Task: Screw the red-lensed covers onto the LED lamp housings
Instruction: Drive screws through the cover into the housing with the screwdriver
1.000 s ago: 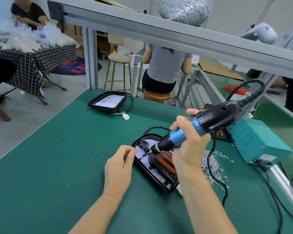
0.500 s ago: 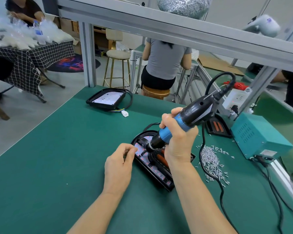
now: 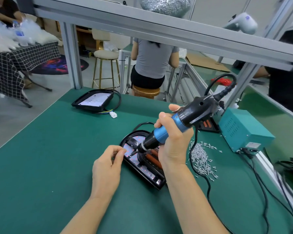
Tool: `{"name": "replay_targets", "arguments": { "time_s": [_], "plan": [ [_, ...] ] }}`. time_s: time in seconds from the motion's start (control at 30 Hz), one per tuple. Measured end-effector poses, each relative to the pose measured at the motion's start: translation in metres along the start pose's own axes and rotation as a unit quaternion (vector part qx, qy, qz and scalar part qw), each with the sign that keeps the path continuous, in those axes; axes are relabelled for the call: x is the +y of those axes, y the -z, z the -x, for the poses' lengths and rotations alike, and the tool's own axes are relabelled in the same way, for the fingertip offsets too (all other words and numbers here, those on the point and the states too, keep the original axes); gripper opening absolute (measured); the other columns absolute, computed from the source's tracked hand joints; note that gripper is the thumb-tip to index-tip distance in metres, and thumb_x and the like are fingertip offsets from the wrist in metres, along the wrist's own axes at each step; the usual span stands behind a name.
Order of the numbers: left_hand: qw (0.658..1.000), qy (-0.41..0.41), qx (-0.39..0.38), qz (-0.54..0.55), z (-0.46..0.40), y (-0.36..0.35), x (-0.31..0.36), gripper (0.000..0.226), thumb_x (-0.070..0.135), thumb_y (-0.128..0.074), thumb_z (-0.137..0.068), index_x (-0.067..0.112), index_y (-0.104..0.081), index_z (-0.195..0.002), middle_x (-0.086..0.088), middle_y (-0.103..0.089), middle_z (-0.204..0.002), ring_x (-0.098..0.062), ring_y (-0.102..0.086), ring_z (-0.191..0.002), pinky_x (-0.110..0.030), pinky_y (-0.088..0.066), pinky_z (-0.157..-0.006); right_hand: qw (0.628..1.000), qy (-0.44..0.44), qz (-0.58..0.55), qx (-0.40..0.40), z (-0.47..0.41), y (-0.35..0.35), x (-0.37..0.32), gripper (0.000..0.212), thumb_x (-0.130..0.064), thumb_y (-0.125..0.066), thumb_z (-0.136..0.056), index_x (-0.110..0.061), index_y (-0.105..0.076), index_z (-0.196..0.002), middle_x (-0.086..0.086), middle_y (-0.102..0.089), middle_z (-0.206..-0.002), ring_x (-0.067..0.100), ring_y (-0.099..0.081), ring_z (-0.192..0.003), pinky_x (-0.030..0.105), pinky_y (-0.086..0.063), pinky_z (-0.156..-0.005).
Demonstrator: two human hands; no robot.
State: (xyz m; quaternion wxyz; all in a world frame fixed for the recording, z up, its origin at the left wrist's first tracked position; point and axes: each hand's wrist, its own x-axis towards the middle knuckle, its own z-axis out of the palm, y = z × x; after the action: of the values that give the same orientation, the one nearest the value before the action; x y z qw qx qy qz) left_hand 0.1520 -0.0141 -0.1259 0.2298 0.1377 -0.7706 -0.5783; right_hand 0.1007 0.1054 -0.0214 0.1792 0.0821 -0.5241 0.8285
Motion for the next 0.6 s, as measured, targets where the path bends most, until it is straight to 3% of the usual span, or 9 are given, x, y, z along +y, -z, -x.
{"name": "replay_targets", "arguments": {
  "time_s": [0.07,0.17,0.3,0.47,0.6],
  "plan": [
    [1.0,-0.005,0.0,-0.018,0.0,0.0,-0.001,0.011,0.023,-0.059,-0.093,0.028,-0.064,-0.083,0.018,-0.067,-0.08,-0.007,-0.062,-0.08,-0.031,-0.049,-0.08,0.999,-0.013,-0.029,0.022,-0.001,0.007,-0.006,0.016,-0.009,-0.066,-0.069,-0.024,-0.068,-0.071,0.002,-0.055,-0.064,0.022,-0.049,-0.06,0.035,-0.042,-0.068],
    [0.998,-0.025,0.002,-0.057,0.002,0.0,0.003,0.011,0.023,-0.057,-0.094,0.028,-0.062,-0.085,0.014,-0.068,-0.082,-0.015,-0.063,-0.083,-0.043,-0.05,-0.082,0.994,-0.049,-0.083,0.056,-0.003,0.024,-0.019,0.022,-0.009,-0.067,-0.07,-0.015,-0.058,-0.09,-0.003,-0.053,-0.054,0.016,-0.048,-0.052,0.029,-0.042,-0.059],
    [0.991,-0.074,0.016,-0.114,0.007,-0.002,0.017,0.018,0.02,-0.057,-0.093,0.035,-0.058,-0.082,0.011,-0.064,-0.081,-0.019,-0.058,-0.082,-0.039,-0.044,-0.074,0.986,-0.079,-0.119,0.089,-0.004,0.057,-0.041,0.02,-0.004,-0.067,-0.076,-0.014,-0.055,-0.09,-0.003,-0.051,-0.055,0.012,-0.048,-0.048,0.023,-0.043,-0.051],
    [0.981,-0.166,-0.033,-0.097,0.023,-0.021,0.05,0.019,0.016,-0.064,-0.089,0.033,-0.063,-0.079,0.023,-0.063,-0.081,-0.003,-0.053,-0.081,-0.014,-0.036,-0.075,0.99,-0.06,-0.046,0.115,-0.01,0.105,-0.073,0.016,0.001,-0.062,-0.086,-0.013,-0.055,-0.086,-0.001,-0.05,-0.057,0.013,-0.048,-0.047,0.024,-0.043,-0.049],
    [0.959,-0.243,-0.102,-0.106,0.035,-0.054,0.076,0.013,0.026,-0.057,-0.085,0.027,-0.067,-0.077,0.017,-0.061,-0.072,-0.006,-0.051,-0.071,-0.027,-0.04,-0.073,0.989,-0.048,0.07,0.122,-0.017,0.146,-0.095,0.017,-0.001,-0.067,-0.084,-0.013,-0.056,-0.085,-0.002,-0.051,-0.055,0.014,-0.048,-0.045,0.023,-0.042,-0.046]
  ]
}}
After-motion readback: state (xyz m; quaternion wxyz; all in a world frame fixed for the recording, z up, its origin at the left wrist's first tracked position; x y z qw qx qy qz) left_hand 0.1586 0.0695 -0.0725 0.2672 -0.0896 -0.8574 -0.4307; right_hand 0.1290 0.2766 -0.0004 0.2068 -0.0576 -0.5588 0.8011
